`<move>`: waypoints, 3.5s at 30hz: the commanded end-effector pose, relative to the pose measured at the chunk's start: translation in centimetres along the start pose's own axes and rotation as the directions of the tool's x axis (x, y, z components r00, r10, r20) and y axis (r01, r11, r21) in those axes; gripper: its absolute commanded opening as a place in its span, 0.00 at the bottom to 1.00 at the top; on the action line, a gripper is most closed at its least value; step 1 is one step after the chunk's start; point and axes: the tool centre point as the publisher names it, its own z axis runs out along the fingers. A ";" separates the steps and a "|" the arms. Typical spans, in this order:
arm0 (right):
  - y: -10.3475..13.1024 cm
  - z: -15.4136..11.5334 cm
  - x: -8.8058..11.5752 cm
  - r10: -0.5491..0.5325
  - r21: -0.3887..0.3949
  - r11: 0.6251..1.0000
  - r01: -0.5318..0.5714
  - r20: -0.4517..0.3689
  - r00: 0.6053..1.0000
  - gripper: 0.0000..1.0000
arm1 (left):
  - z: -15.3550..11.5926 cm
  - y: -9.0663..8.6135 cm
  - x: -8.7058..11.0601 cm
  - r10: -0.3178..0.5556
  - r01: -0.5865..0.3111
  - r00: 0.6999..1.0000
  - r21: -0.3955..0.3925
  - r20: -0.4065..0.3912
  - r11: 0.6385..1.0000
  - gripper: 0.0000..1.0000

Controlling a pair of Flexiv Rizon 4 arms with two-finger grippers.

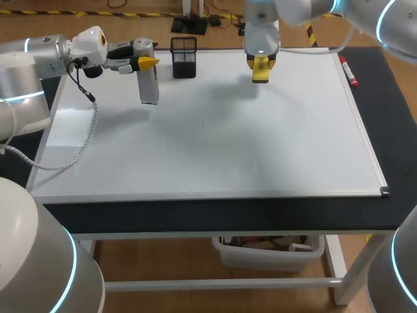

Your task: Pick up the inspection probe, press it on each red-marked spot on the whiteboard one by one, put down the probe, pick up the eraser, and wipe off all the red marks.

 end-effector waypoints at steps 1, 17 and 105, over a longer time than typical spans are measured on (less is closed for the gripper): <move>-1.4 0.5 -1.3 -0.001 -0.038 0.999 0.001 -0.013 1.000 0.00 | 0.0 -0.1 0.1 0.001 -0.001 1.000 -0.001 0.002 1.000 0.00; -3.1 1.1 -4.5 -0.080 -0.042 0.996 0.081 0.024 0.997 0.00 | 0.0 -0.1 0.1 0.001 -0.001 1.000 -0.001 0.002 1.000 0.00; -7.0 6.0 -9.4 -0.139 -0.096 0.984 0.149 0.097 0.985 0.94 | 0.0 -0.1 0.1 0.001 -0.001 1.000 -0.001 0.002 1.000 0.00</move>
